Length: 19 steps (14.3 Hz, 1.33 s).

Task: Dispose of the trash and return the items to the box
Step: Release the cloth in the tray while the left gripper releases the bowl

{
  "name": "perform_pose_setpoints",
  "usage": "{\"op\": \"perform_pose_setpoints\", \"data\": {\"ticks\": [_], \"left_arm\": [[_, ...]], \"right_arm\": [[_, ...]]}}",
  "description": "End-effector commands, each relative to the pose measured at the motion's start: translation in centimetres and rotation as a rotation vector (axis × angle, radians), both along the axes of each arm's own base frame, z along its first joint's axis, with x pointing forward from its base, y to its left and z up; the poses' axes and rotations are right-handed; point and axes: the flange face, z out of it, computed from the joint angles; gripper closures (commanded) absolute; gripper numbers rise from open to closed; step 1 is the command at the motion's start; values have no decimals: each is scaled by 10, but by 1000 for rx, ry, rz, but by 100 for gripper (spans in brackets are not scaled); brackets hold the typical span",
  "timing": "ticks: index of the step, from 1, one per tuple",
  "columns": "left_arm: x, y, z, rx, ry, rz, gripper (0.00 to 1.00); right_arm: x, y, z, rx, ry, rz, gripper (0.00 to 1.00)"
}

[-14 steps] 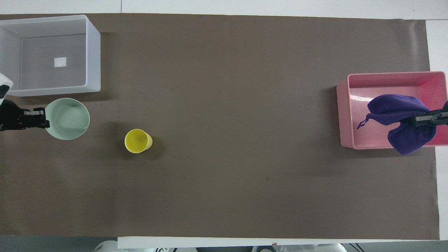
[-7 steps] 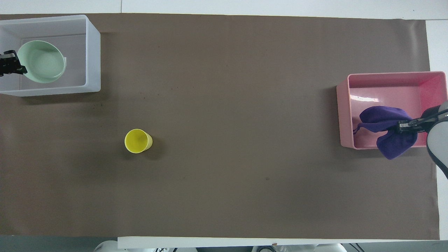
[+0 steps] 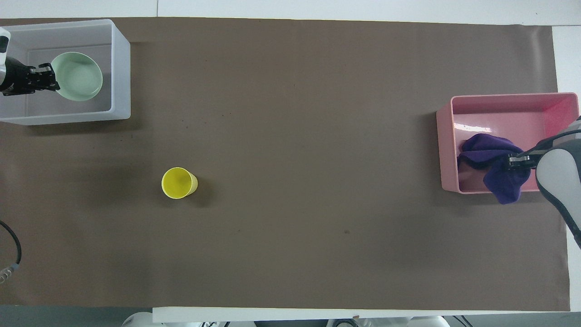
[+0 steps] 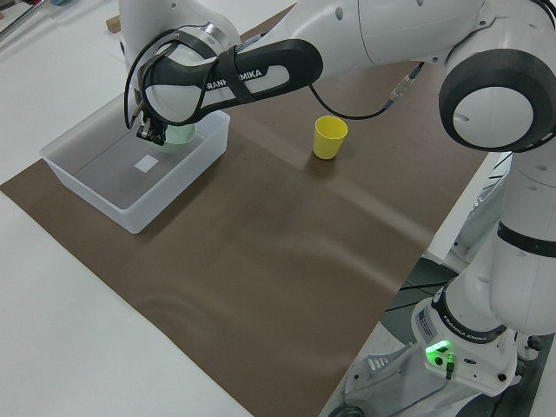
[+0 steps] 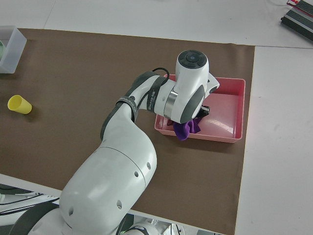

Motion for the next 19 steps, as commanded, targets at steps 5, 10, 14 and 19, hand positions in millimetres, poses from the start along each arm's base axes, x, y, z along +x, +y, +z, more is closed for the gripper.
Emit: {"op": "perform_pose_setpoints", "data": {"ticks": [5,10,14,19], "left_arm": [[0,-5,10,15,-34,-13,0],[-52,-46,105,-28,107,-79,0],[-144,-138,116,-43,280,-147,0],[-244,-238,19,-18,281,-168,0]], "right_arm": [[20,82,83,11,1,27,1],[20,140,163,13,51,4,1],[13,141,223,27,80,12,0],[23,111,249,40,82,-14,0]]}}
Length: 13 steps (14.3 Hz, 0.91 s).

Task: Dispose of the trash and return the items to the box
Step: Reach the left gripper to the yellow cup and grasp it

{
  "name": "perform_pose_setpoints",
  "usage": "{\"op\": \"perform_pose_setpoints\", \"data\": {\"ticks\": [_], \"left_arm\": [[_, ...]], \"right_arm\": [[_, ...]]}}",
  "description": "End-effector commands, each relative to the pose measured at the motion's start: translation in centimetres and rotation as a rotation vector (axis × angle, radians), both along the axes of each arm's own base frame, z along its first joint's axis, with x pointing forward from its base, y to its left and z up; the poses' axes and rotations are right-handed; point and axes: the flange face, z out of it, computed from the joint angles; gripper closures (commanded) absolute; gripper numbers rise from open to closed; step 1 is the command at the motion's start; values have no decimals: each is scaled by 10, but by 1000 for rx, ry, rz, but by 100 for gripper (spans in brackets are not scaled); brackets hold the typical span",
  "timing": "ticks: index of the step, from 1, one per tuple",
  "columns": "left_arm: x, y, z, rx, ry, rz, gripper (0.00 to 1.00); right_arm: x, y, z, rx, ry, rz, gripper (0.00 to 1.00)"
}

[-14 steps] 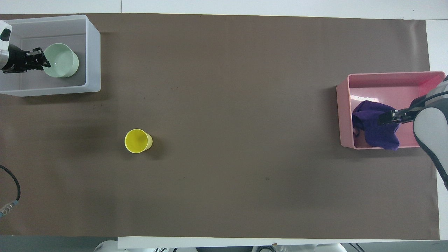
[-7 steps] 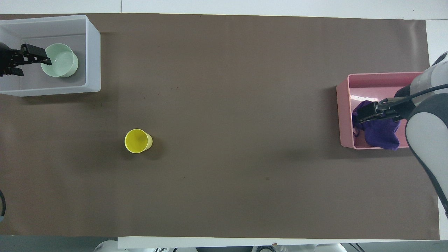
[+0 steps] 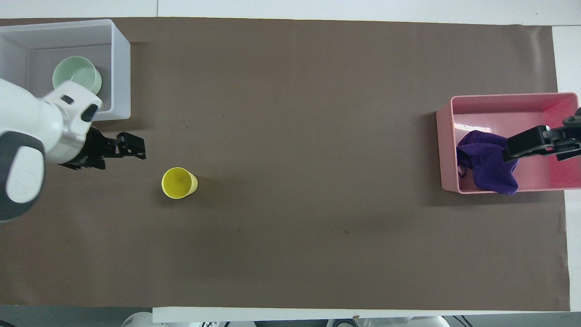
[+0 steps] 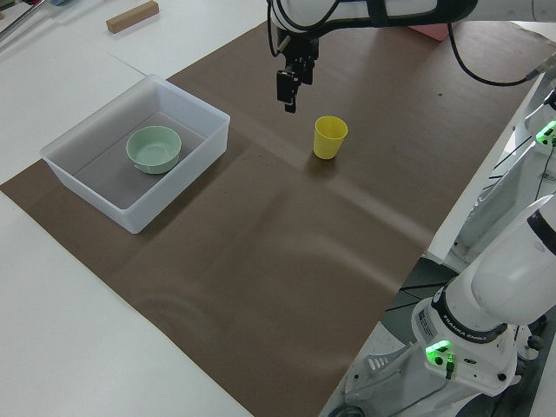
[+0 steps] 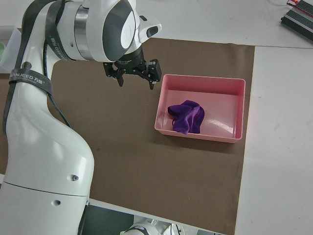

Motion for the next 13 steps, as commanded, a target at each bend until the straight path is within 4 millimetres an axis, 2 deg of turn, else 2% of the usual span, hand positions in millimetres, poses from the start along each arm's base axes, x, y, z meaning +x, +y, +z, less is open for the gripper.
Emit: {"op": "perform_pose_setpoints", "data": {"ticks": [1,3,5,7,8,9,10,11,13], "left_arm": [[-46,-23,-43,18,12,2,0],[-52,-21,-59,18,4,4,1],[-52,-20,-72,21,2,5,2],[-50,-19,-74,20,-1,7,6],[-50,-18,-74,20,-1,13,14],[-49,-17,-74,20,-4,17,43],[-49,-18,-73,18,-10,16,76],[-48,-17,-74,17,-10,13,88],[-46,-17,-75,15,-16,11,99]], "right_arm": [[12,-21,-2,38,16,-1,0],[12,-27,-3,40,17,-5,0],[13,-21,-9,39,25,4,0],[9,-18,-16,35,33,10,0],[9,-19,-16,30,34,10,0],[9,-18,-16,26,33,9,0],[9,-18,-16,25,33,7,0],[9,-18,-15,25,31,7,0],[9,-16,-17,24,33,10,0]]}}
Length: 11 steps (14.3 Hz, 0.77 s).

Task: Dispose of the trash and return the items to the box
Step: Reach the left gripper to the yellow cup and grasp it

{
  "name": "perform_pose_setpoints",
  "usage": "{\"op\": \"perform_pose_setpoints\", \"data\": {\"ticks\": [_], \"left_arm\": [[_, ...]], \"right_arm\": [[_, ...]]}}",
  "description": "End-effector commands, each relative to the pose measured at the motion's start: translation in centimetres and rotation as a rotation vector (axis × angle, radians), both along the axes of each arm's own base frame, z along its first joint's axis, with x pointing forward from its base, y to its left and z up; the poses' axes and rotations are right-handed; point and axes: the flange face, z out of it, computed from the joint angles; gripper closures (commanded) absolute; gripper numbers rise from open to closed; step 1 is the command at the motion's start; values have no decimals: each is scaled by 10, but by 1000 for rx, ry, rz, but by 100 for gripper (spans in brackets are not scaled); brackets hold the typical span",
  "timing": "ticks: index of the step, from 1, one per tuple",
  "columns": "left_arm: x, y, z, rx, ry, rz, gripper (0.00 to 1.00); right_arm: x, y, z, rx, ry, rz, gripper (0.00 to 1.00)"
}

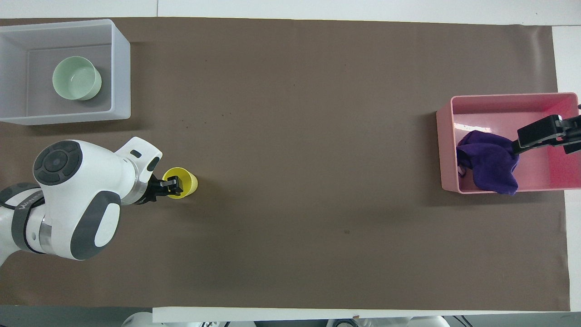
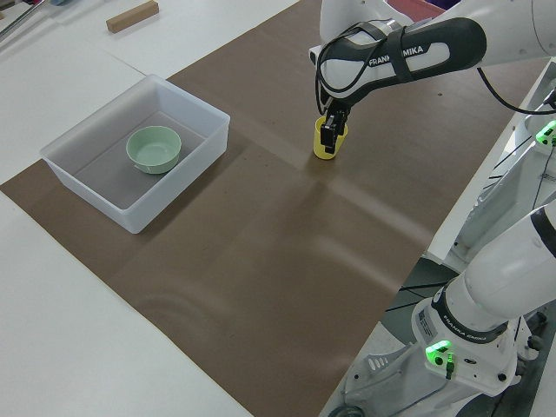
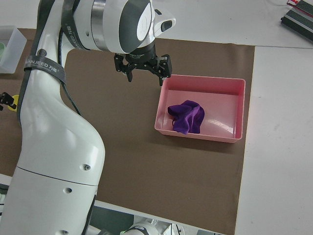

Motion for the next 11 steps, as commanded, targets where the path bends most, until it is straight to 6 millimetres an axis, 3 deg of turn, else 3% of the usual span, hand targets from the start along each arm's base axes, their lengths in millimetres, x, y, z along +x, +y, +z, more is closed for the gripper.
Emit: {"op": "perform_pose_setpoints", "data": {"ticks": [1,5,7,9,11], "left_arm": [[0,4,-4,-4,-24,6,100],[1,5,-2,-4,-28,13,100],[19,2,10,-12,-51,24,100],[56,1,61,-28,-88,76,100],[90,21,115,-34,-105,137,100]], "right_arm": [[-3,1,-2,6,6,12,0],[-4,0,-4,7,11,12,0],[-5,1,-2,8,6,13,0],[-4,0,-4,6,0,11,0],[0,-5,-5,3,-33,1,0]]}}
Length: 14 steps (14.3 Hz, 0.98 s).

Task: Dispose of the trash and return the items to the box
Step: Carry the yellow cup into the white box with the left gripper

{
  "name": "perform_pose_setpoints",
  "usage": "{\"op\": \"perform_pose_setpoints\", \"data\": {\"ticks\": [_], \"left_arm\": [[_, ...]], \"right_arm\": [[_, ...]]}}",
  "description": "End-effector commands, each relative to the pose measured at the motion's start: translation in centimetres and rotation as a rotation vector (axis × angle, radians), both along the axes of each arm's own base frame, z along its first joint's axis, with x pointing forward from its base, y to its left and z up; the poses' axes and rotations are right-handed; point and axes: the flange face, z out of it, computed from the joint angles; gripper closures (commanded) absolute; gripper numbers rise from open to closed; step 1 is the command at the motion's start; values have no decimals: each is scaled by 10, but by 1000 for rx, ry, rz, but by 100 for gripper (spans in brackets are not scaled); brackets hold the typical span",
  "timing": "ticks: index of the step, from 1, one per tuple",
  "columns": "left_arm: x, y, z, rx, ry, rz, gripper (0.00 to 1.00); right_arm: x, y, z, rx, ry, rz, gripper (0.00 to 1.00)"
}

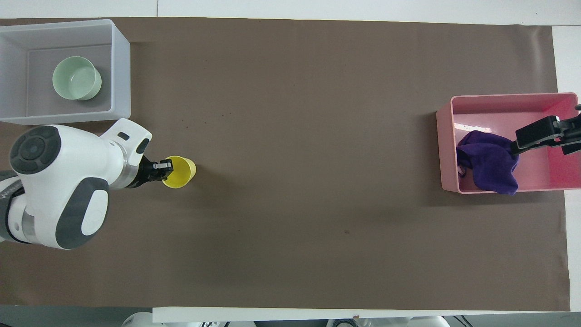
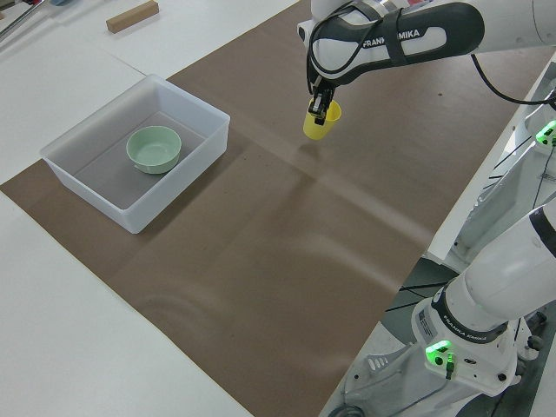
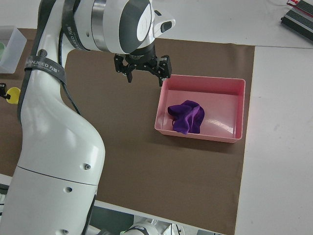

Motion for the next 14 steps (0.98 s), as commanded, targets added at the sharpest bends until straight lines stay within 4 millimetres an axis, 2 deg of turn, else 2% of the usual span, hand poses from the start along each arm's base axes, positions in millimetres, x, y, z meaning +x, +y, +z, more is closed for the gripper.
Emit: {"op": "perform_pose_setpoints", "data": {"ticks": [1,2,3,5,6,8,10,12,14], "left_arm": [[63,30,63,14,13,89,100],[85,46,83,36,-5,113,100],[105,67,94,50,-35,145,100],[130,111,101,57,-119,207,100],[138,138,96,60,-159,249,100],[157,195,57,64,-119,346,100],[178,229,37,26,-92,422,100],[190,237,12,0,-64,452,100],[194,242,0,11,-93,456,100]], "right_arm": [[-1,-5,-5,3,-53,-1,0],[-1,-5,-6,3,-57,-1,0],[-2,-5,-6,3,-57,-1,0],[-1,-3,-6,4,-57,7,0],[-1,-2,-6,4,-58,8,0],[-1,-5,-4,2,-63,2,0],[-2,-7,-4,2,-60,1,0],[-2,-8,-4,2,-60,-4,0],[-3,-14,-5,-23,-56,-6,0]]}}
